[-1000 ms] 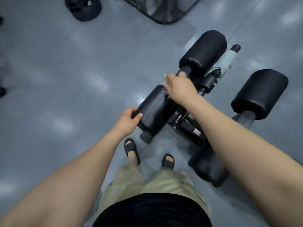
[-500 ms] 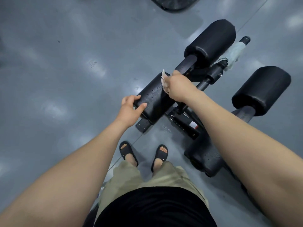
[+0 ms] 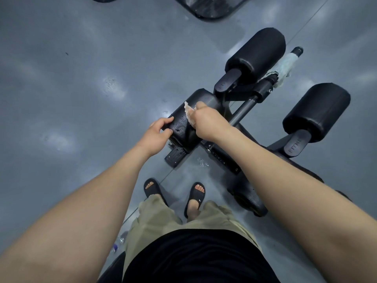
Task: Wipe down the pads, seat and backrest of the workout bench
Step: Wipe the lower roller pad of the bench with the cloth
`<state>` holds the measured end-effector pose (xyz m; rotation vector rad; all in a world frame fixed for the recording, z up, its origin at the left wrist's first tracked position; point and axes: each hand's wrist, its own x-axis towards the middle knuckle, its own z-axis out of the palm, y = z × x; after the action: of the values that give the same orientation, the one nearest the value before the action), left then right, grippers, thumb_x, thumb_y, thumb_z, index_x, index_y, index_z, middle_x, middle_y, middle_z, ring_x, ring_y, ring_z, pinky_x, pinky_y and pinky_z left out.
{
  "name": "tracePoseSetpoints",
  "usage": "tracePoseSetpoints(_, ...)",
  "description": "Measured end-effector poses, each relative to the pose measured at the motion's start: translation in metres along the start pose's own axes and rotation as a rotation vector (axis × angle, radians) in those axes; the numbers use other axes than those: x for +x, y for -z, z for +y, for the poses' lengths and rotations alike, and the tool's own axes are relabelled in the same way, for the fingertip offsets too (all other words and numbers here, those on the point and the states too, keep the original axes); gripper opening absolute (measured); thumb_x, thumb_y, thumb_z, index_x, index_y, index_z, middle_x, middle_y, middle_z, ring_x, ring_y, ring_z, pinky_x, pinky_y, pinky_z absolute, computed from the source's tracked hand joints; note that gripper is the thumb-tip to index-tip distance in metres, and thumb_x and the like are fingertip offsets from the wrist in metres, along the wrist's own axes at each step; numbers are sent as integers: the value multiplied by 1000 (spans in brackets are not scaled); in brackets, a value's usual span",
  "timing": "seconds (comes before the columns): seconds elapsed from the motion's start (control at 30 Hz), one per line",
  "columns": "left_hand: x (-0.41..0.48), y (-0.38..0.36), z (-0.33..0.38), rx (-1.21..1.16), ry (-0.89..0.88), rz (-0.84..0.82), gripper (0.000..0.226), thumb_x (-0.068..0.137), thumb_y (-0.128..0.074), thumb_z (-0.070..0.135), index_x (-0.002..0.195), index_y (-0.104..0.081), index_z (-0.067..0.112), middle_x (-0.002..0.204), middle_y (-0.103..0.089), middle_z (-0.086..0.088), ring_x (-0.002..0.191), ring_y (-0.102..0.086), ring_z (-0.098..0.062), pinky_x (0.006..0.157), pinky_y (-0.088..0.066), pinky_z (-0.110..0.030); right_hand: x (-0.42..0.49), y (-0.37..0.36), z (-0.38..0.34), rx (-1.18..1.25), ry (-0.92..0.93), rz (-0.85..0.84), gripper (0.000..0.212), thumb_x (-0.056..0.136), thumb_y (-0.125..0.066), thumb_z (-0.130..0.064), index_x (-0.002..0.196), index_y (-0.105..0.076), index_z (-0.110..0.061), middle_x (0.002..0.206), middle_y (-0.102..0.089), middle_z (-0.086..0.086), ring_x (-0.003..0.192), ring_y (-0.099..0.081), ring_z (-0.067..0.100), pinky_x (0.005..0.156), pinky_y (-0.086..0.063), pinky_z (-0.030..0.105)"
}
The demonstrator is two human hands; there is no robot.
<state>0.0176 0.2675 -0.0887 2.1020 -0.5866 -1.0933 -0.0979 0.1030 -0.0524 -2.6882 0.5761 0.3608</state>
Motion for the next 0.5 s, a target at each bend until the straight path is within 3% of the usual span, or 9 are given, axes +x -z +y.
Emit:
tracePoseSetpoints(0.1,-3,2,-3,-11,-13,-8,42,96,-55,25,135,-53,42,136,-53,8,124,-48,-3,105,-36,-25,-4,-6,-9,16,23,-15,82,85,-50,2,160,-23,-15,118,-46,13,93,-62,35,78,-49,35)
tracePoseSetpoints(0.23,-6,2,-3,-6,-44,4,45,99,-57,21,142,-49,31,133,-53,10,119,-45,1,103,-34,-21,-8,-13,-21,25,37,-15,79,87,-50,-1,160,-23,-17,118,-46,12,88,-61,36,72,-42,31)
tracePoseSetpoints(0.37,-5,3,-3,-20,-4,19,51,99,-60,25,147,-42,24,134,-48,15,126,-41,4,108,-33,-22,-7,-18,-29,15,44,-6,79,87,-51,-4,160,-24,-18,119,-46,13,87,-61,37,68,-37,30)
tracePoseSetpoints(0.5,-2,6,-5,-9,24,21,51,97,-64,28,145,-46,25,141,-53,8,137,-42,-4,110,-37,-29,-10,-19,-35,5,62,-17,73,93,-49,-7,160,-22,-21,111,-40,9,72,-53,31,62,-34,31)
